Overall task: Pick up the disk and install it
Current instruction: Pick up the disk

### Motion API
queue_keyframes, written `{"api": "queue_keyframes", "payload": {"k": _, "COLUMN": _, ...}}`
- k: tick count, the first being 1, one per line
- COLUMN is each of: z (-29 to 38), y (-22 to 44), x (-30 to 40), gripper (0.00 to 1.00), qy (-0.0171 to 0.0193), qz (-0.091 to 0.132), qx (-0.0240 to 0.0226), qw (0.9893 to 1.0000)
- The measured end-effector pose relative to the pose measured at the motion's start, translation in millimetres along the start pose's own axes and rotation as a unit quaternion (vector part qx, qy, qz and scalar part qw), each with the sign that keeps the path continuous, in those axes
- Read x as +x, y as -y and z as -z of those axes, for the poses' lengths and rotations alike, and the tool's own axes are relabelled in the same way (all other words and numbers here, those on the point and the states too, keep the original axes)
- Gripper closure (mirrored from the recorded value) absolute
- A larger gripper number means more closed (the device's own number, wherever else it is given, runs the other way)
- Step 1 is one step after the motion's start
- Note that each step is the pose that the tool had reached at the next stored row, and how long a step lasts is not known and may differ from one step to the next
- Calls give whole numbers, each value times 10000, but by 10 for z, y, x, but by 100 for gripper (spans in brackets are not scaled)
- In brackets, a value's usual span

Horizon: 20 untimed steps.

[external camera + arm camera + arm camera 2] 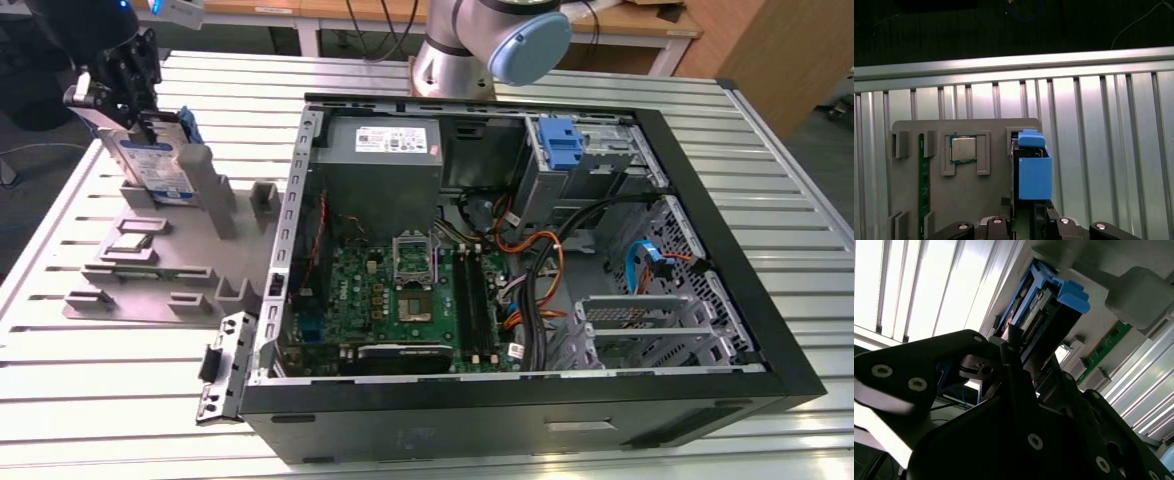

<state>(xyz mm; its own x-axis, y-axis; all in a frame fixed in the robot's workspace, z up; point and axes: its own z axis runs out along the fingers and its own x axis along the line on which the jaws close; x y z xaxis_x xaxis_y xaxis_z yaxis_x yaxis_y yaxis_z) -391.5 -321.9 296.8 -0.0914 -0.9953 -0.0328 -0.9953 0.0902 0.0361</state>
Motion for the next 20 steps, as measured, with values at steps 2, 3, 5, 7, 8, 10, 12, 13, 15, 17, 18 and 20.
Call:
{"api": "queue_keyframes", "payload": {"k": 2, "z": 0, "y": 0, "x": 0, "gripper": 65, "qy": 0, "qz": 0, "qx": 0, "qw": 10000}}
{"api": "queue_keyframes", "payload": {"k": 3, "z": 0, "y": 0, "x": 0, "gripper": 65, "qy": 0, "qz": 0, "qx": 0, "qw": 10000}}
{"api": "queue_keyframes", "payload": {"k": 5, "z": 1, "y": 0, "x": 0, "gripper": 65, "qy": 0, "qz": 0, "qx": 0, "qw": 10000}}
{"api": "queue_keyframes", "payload": {"k": 7, "z": 12, "y": -1, "x": 0, "gripper": 65, "qy": -2, "qz": 0, "qx": -3, "qw": 10000}}
{"api": "queue_keyframes", "payload": {"k": 8, "z": 26, "y": -1, "x": -1, "gripper": 65, "qy": -1, "qz": -1, "qx": -2, "qw": 10000}}
{"api": "queue_keyframes", "payload": {"k": 10, "z": 52, "y": -2, "x": -2, "gripper": 65, "qy": 0, "qz": 0, "qx": -1, "qw": 10000}}
{"api": "queue_keyframes", "payload": {"k": 12, "z": 52, "y": -2, "x": -2, "gripper": 65, "qy": 0, "qz": 0, "qx": 0, "qw": 10000}}
{"api": "queue_keyframes", "payload": {"k": 13, "z": 52, "y": -2, "x": -2, "gripper": 65, "qy": 1, "qz": 0, "qx": 1, "qw": 10000}}
{"api": "queue_keyframes", "payload": {"k": 15, "z": 54, "y": -2, "x": -2, "gripper": 65, "qy": 4, "qz": 5, "qx": -1, "qw": 10000}}
{"api": "queue_keyframes", "payload": {"k": 17, "z": 54, "y": -2, "x": 1, "gripper": 65, "qy": 6, "qz": 47, "qx": 2, "qw": 10000}}
{"api": "queue_keyframes", "payload": {"k": 18, "z": 54, "y": -2, "x": 1, "gripper": 65, "qy": 6, "qz": 54, "qx": 2, "qw": 10000}}
{"api": "queue_keyframes", "payload": {"k": 20, "z": 54, "y": -2, "x": 2, "gripper": 65, "qy": 7, "qz": 55, "qx": 3, "qw": 10000}}
